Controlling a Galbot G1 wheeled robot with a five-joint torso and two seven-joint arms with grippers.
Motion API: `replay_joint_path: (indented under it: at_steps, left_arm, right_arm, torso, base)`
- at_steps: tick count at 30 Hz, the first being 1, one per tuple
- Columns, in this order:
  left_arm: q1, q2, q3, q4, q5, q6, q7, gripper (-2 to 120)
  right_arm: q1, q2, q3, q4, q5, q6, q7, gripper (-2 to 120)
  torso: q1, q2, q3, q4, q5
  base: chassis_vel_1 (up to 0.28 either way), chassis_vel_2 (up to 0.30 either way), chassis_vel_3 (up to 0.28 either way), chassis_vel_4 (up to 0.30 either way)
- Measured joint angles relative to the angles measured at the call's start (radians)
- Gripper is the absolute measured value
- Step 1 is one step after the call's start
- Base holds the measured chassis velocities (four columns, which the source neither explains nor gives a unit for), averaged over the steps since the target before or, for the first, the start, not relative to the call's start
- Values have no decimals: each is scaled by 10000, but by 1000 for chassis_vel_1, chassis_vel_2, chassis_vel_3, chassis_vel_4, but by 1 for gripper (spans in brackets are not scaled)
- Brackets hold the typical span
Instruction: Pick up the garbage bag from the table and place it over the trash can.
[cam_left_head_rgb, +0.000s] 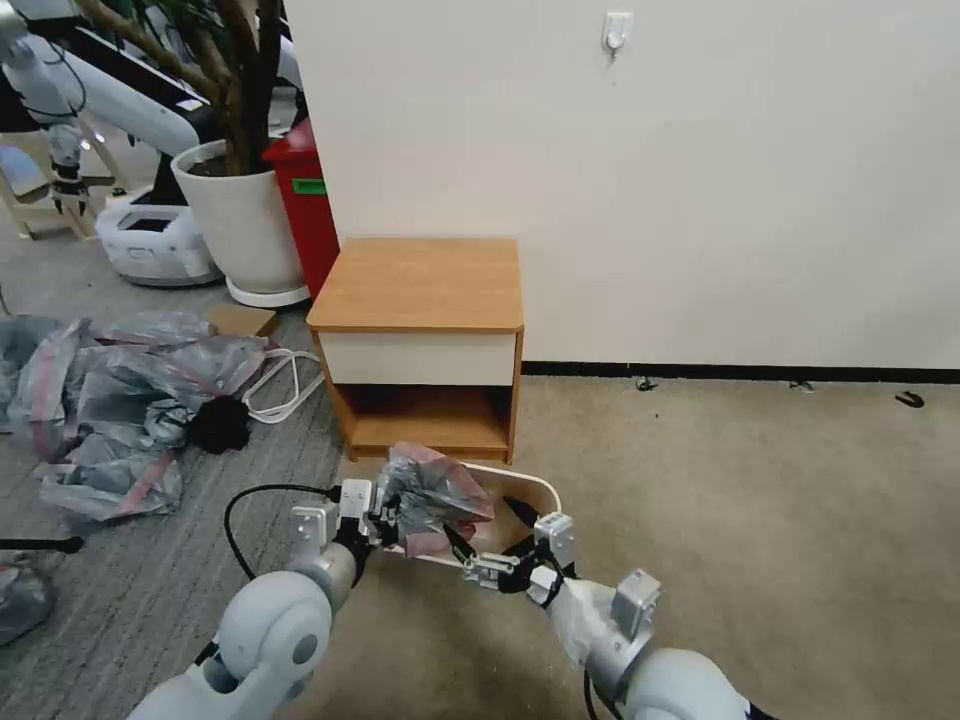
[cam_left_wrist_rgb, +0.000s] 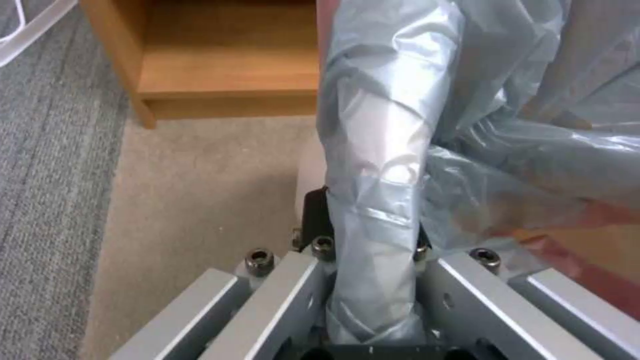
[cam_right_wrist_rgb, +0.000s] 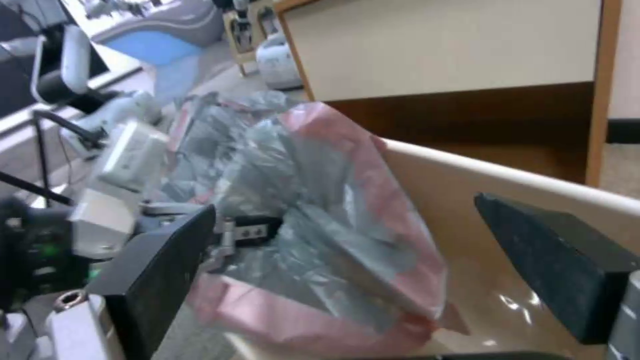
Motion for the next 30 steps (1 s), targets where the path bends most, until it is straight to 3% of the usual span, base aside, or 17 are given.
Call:
replay_joint_path:
  at_steps: [10, 21, 30]
  left_arm:
    - [76, 41, 135, -155, 226, -64, 114, 1]
    - [312, 117, 62, -392, 246, -124, 148, 1]
    - [315, 162, 100, -397, 234, -125, 149, 1]
  right_arm:
    - [1090, -555, -739, -200, 1003, -620, 667, 99]
    - [1899, -358, -1453, -1030, 1148, -862, 1182, 94]
    - [1991, -151, -1646, -1162, 1051, -813, 1343, 76]
  torso:
    - [0, 0, 0, -1, -1]
    - [0, 0, 0, 0, 0]
    - [-1, 0, 0, -1, -1]
  base:
    - [0, 0, 0, 0]
    - [0, 0, 0, 0]
    - [0, 0, 0, 0]
